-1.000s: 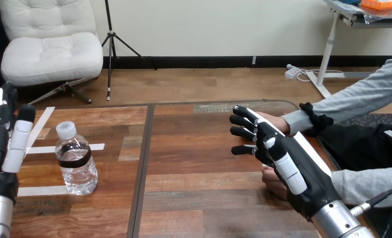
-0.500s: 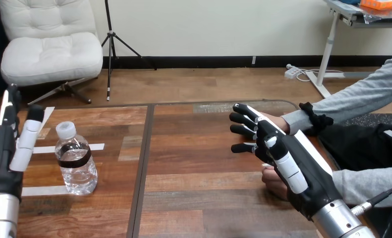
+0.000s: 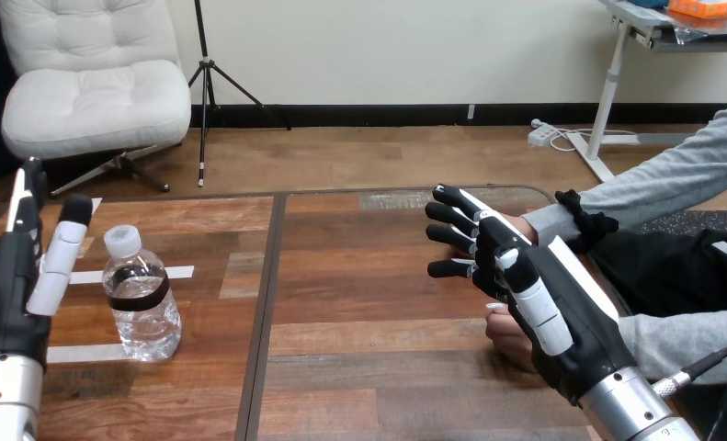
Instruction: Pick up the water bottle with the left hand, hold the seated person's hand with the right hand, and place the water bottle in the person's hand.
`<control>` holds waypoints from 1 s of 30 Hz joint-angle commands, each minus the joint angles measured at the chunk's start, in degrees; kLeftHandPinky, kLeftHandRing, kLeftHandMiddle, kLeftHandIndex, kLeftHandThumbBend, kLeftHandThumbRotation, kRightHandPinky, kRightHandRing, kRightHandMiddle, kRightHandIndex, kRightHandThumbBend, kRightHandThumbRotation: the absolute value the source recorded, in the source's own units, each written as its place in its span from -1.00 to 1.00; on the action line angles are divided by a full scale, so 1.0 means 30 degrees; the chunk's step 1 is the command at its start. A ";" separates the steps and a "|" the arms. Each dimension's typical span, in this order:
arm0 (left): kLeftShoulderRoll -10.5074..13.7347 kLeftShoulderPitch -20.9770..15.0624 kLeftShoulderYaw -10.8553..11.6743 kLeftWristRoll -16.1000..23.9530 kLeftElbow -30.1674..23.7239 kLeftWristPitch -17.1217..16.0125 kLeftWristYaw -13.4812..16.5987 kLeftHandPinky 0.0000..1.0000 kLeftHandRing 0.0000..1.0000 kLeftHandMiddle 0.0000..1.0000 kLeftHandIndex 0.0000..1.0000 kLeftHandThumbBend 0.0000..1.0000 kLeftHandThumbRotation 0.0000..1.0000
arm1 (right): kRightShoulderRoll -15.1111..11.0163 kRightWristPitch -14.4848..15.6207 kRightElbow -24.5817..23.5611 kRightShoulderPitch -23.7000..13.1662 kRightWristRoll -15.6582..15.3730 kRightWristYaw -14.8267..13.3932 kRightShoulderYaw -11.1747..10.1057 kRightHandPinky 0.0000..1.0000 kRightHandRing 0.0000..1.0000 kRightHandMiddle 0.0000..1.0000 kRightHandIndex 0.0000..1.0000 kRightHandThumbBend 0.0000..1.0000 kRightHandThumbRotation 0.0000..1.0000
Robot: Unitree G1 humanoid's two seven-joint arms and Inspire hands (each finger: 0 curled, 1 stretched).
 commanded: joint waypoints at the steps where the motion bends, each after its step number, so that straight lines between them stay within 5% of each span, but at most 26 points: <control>1: 0.0607 -0.1645 -0.0384 -0.0042 0.0303 0.0162 -0.0201 1.00 1.00 1.00 1.00 0.99 1.00 | 0.0152 0.0149 -0.0929 -0.0578 0.0194 -0.0117 0.0030 0.54 0.81 0.85 0.87 1.00 1.00; 30: 0.0781 -0.2853 -0.0514 -0.0675 0.2314 0.0665 -0.1237 1.00 1.00 1.00 1.00 1.00 1.00 | 0.0160 -0.0036 -0.0826 -0.0609 0.0204 -0.0096 -0.0048 0.56 0.82 0.86 0.88 1.00 1.00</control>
